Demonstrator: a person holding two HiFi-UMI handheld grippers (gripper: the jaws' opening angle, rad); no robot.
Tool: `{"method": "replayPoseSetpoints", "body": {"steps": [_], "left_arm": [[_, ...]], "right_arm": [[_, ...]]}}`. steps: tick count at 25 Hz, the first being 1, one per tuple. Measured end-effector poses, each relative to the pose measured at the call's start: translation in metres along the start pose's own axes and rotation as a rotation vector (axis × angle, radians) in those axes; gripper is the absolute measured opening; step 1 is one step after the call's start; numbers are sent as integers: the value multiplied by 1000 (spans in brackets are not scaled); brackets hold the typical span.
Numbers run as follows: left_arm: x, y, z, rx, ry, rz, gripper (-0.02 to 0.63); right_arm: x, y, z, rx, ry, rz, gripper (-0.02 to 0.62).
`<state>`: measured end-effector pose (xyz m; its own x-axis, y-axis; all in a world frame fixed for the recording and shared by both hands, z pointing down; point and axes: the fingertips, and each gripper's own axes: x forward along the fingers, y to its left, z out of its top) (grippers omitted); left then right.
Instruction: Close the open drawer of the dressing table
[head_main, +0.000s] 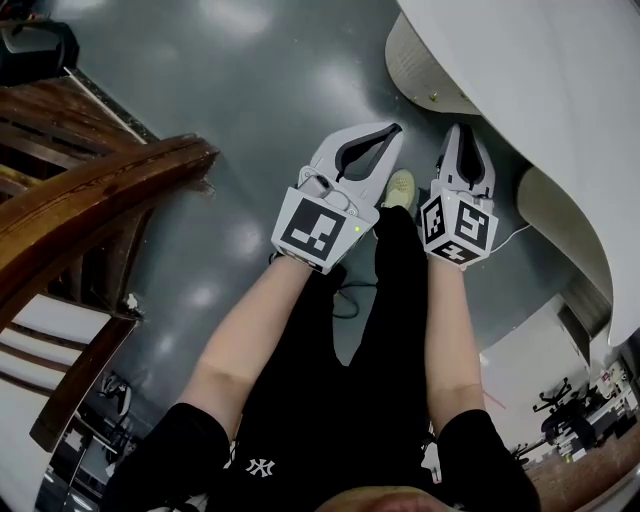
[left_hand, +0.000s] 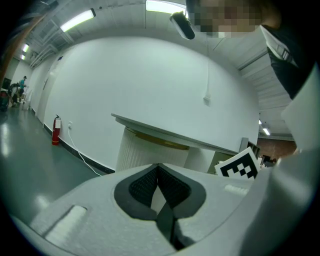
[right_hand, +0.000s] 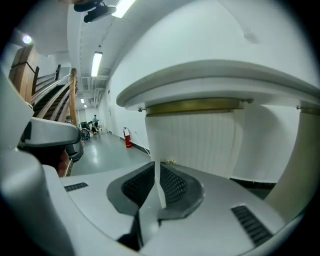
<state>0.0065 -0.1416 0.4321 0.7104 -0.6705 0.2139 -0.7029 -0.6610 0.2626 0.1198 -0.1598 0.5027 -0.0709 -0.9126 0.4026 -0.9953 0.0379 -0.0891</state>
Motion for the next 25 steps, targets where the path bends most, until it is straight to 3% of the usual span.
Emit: {"method": "replayPoseSetpoints", "body": {"steps": [8,14,25], "left_arm": [[-40,-33,54,3,25,-7,11],[-79,-65,119,16,26,-16,11],[-134,-109,230,32,-42,-2,11]], "right_arm": [[-68,32,72,18,-35,69,20],[-127,64,148,7,-77,150,17],[-212,96,257,-36,-173,216,15]]}}
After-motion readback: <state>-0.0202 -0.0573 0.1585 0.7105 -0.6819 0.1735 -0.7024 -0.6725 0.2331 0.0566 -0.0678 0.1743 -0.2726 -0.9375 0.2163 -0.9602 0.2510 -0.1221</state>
